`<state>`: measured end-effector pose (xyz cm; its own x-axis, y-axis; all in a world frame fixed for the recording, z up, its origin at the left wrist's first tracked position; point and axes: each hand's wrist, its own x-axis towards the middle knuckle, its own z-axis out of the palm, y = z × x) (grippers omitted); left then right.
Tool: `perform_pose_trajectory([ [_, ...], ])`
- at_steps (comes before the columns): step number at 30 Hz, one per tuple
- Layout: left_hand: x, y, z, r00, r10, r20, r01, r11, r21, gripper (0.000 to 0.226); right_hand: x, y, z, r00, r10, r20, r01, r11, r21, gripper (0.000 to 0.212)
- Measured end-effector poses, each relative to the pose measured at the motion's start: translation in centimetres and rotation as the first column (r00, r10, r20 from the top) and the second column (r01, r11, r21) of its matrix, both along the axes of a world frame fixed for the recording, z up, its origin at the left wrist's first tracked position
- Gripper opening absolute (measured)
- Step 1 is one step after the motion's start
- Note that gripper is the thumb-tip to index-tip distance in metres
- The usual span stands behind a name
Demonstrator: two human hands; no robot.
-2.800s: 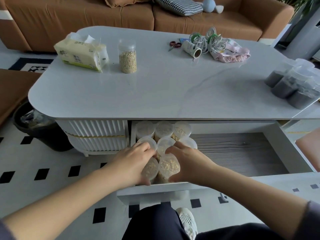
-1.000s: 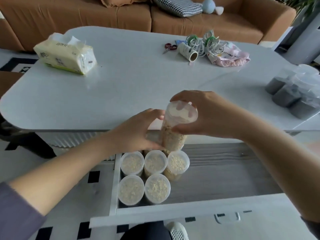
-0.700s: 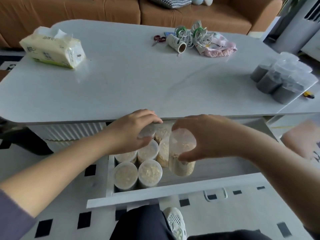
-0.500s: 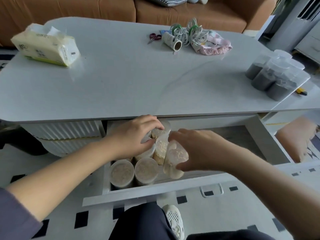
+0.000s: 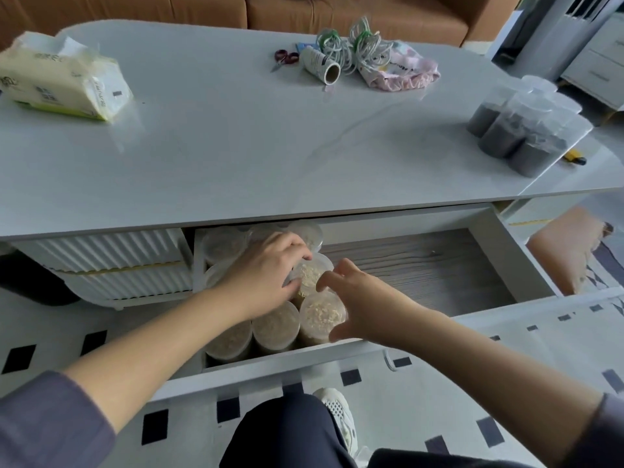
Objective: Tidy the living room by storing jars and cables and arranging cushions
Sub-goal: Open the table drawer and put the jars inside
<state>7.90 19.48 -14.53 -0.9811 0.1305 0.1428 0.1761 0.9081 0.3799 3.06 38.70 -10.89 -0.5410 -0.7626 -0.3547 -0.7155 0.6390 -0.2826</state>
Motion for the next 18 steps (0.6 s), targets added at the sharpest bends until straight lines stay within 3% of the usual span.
perform_pose_trajectory([
  [2,-0.2,0.8,-0.4,0.999,-0.005,0.051,0.005,1.000,-0.004,0.040,-0.2,1.0,0.1,0.993,-0.065,0.094,0.073,0.994,-0.083,0.062],
  [4,-0.6,1.7,0.0,1.000,0.005,-0.009,-0.005,1.000,0.022,0.034,-0.7,2.4,0.7,0.980,-0.142,0.136,0.163,0.974,-0.157,0.050],
  [7,-1.8,3.3,2.1,0.988,0.051,-0.143,-0.036,0.994,0.105,0.013,-2.1,5.2,2.3,0.955,-0.289,0.071,0.297,0.928,-0.223,0.034],
  [10,-4.0,5.7,4.4,0.993,-0.002,-0.116,0.018,0.991,0.134,0.009,-4.4,8.4,3.9,0.902,-0.431,-0.018,0.412,0.873,-0.262,0.025],
  [14,-8.0,9.1,6.5,0.995,-0.022,-0.100,0.035,0.990,0.136,0.011,-8.6,11.5,5.2,0.834,-0.540,-0.117,0.485,0.817,-0.312,0.023],
  [18,-13.7,13.2,8.5,0.994,0.011,-0.107,0.008,0.985,0.171,0.016,-13.6,14.6,6.5,0.725,-0.656,-0.211,0.547,0.734,-0.402,0.044],
])
